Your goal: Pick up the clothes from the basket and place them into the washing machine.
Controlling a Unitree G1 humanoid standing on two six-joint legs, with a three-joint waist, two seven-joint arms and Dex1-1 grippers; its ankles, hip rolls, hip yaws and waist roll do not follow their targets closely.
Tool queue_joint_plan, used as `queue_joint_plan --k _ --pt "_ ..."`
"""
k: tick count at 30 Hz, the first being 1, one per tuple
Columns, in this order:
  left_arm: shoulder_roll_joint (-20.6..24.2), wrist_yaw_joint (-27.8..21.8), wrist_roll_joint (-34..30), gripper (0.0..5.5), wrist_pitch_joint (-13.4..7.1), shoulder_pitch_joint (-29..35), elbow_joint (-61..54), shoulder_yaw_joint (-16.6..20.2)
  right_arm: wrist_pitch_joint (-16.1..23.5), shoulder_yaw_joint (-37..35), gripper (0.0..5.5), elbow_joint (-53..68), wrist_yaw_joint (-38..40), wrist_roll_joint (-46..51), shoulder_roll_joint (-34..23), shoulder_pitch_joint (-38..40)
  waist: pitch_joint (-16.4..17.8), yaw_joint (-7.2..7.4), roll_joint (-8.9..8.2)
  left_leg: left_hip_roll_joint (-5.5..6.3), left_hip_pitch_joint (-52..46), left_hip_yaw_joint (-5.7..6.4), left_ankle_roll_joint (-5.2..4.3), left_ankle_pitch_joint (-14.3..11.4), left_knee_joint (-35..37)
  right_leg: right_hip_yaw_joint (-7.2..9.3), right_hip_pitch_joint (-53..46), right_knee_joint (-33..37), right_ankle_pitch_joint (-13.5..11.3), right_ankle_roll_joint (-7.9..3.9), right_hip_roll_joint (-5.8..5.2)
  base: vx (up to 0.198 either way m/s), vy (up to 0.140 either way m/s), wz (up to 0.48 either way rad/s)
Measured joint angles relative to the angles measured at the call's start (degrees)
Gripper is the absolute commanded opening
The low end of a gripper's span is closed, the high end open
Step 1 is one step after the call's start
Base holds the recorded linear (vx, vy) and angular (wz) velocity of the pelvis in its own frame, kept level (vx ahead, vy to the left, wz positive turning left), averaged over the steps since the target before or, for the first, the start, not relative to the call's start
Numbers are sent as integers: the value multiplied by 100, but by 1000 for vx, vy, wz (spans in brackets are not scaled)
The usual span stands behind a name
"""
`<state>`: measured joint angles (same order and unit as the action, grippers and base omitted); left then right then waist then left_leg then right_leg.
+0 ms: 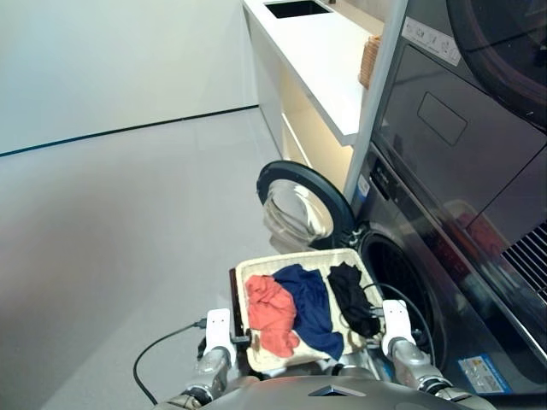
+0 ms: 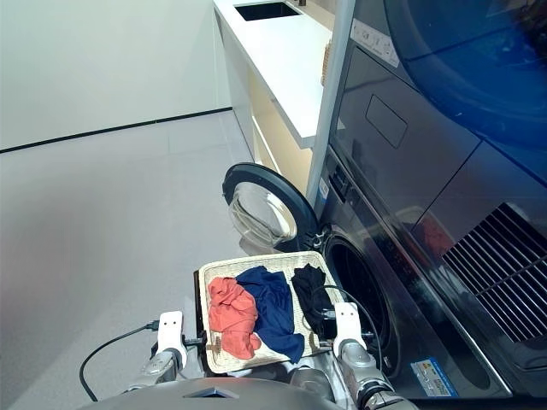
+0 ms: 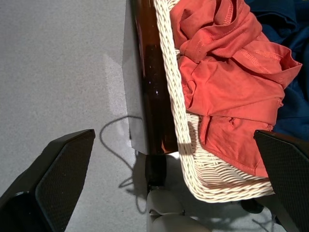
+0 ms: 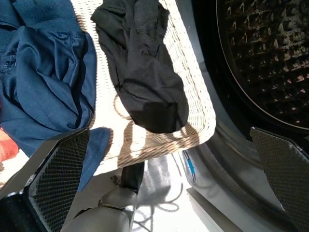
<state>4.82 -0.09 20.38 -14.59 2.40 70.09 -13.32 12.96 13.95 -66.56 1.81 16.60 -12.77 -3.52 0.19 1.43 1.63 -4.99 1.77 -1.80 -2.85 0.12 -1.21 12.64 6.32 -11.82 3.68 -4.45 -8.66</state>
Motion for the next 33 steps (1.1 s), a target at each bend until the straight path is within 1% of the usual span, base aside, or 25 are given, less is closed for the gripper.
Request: queue_joint_plan --k 8,15,17,21,26,28,29,31,33 --pt "-2 -1 -3 550 -1 8 -7 -1 0 1 550 0 3 -2 -14 -7 151 5 150 -2 43 7 0 -2 3 -2 36 -15 5 8 1 0 0 0" --pt "2 -1 -19 550 0 51 -31 -1 0 0 550 3 3 -4 -21 -20 216 7 110 4 73 4 -5 4 0 3 73 -3 4 -7 4 0 0 0" --pt "5 0 -19 550 0 88 -48 -2 0 0 550 3 3 -4 -21 -46 237 7 95 6 74 4 -21 14 -7 3 72 -1 6 -10 6 0 0 0" --pt "7 48 -88 550 0 165 -50 -14 0 1 550 7 3 -5 -20 -130 260 10 99 6 91 2 -3 2 -8 1 97 -2 11 -14 6 0 0 0" --pt "33 64 -333 550 2 251 -47 -289 -1 29 550 8 3 -32 -29 -272 357 30 125 4 183 -5 -2 -2 3 -17 190 -33 12 -8 -4 0 0 0" --pt "63 94 -551 550 5 306 -48 -439 -3 61 550 8 3 -53 -29 -337 374 35 135 4 277 -11 -2 1 -3 -22 298 -51 5 -4 -5 0 0 0" --pt "66 108 -669 550 7 329 -49 -447 -4 110 550 8 4 -53 -31 -377 375 45 135 4 310 -15 -2 8 -11 -31 338 -69 4 -3 -6 0 0 0" --pt "93 125 -881 550 9 407 -112 -497 -4 193 550 13 4 -53 -32 -506 382 123 136 14 407 -13 -16 25 -53 -31 438 -117 6 1 -16 0 0 0" --pt "175 161 -1049 550 8 551 -192 -699 -4 231 550 67 5 -56 -35 -647 428 157 137 20 514 -16 -29 34 -98 -44 552 -143 -16 33 -26 0 0 0"
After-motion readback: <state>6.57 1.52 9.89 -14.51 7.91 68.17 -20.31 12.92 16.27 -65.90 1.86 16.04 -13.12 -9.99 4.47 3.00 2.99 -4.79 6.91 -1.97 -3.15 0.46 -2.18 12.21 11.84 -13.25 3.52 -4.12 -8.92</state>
